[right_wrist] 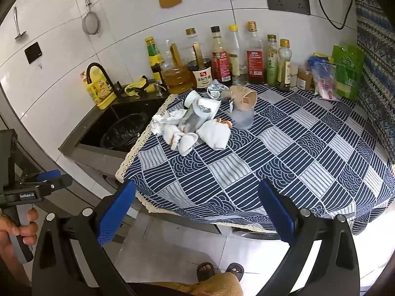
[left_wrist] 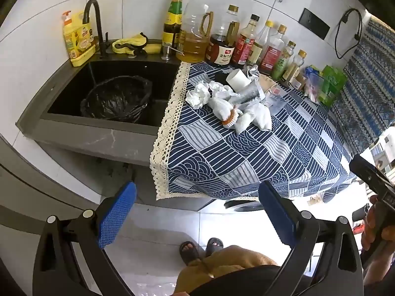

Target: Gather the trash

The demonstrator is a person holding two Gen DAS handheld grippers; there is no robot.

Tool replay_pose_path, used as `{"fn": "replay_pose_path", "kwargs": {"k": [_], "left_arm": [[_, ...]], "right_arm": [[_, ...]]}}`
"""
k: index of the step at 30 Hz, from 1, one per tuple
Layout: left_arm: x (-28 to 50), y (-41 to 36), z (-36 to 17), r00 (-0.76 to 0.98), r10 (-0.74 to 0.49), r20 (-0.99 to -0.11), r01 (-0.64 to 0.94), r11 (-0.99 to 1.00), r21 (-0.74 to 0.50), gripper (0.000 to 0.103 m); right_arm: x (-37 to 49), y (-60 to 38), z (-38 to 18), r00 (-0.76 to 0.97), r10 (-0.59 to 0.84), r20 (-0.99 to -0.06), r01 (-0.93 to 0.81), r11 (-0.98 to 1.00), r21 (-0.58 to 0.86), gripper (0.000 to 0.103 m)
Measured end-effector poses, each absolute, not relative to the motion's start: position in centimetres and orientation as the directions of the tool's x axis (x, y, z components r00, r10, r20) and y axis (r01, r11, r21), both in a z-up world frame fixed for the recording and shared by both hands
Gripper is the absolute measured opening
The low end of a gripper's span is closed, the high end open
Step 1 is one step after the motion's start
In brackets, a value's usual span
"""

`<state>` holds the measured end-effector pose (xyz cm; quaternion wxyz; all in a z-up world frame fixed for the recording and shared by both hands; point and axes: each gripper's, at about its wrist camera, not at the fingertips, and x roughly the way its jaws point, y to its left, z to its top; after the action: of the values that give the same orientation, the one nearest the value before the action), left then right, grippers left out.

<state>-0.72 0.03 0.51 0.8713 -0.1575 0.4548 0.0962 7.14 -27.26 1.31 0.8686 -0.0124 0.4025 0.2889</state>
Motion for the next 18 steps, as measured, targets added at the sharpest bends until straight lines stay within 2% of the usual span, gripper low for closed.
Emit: {"fn": "replay_pose_path", "kwargs": {"k": [18], "left_arm": [[-0.14, -0.09, 0.74, 0.575, 0.029, -0.818, -0.307, 0.934, -0.183, 0.096]], "right_arm": [[7.42, -27.07, 1.24, 0.505, 0.496, -0.707, -0.513, 0.831, 0.216, 0.098]]}}
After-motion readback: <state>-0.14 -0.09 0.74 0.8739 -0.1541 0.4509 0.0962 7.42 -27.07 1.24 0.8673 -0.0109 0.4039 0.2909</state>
